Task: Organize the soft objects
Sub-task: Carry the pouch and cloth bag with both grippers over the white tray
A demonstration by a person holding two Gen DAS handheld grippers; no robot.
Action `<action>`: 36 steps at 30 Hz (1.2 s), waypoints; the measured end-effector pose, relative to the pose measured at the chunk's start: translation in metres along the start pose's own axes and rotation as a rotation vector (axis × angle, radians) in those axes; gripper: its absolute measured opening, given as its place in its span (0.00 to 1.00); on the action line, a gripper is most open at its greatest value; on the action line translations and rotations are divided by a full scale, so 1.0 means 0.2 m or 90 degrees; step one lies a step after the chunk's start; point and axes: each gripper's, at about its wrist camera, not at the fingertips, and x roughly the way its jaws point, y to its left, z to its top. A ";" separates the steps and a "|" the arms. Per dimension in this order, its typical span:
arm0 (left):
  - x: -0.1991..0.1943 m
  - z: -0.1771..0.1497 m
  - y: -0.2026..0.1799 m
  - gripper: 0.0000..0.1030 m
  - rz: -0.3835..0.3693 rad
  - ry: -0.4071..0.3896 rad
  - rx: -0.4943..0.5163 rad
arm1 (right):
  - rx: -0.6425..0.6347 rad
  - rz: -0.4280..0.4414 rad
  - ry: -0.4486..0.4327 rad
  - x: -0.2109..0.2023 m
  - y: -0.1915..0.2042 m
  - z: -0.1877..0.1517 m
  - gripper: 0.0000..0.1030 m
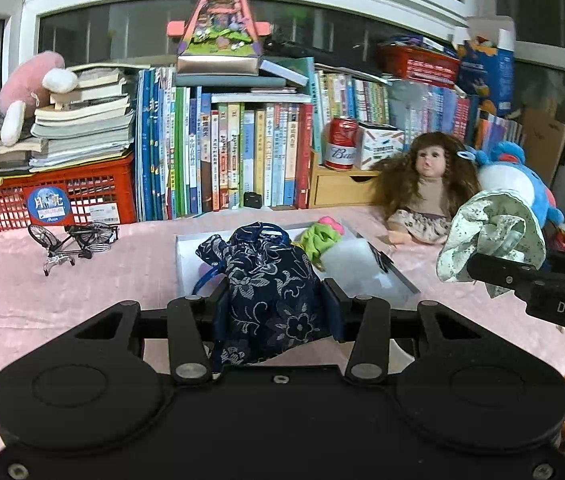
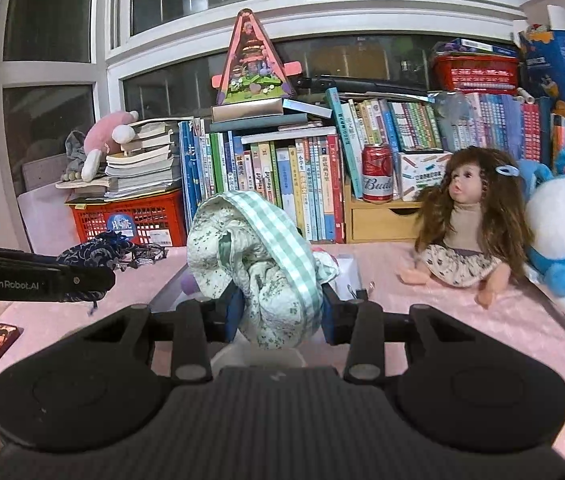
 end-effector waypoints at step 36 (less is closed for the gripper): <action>0.79 0.23 0.31 0.43 0.040 0.201 -0.076 | 0.002 0.012 0.210 0.82 0.07 0.20 0.44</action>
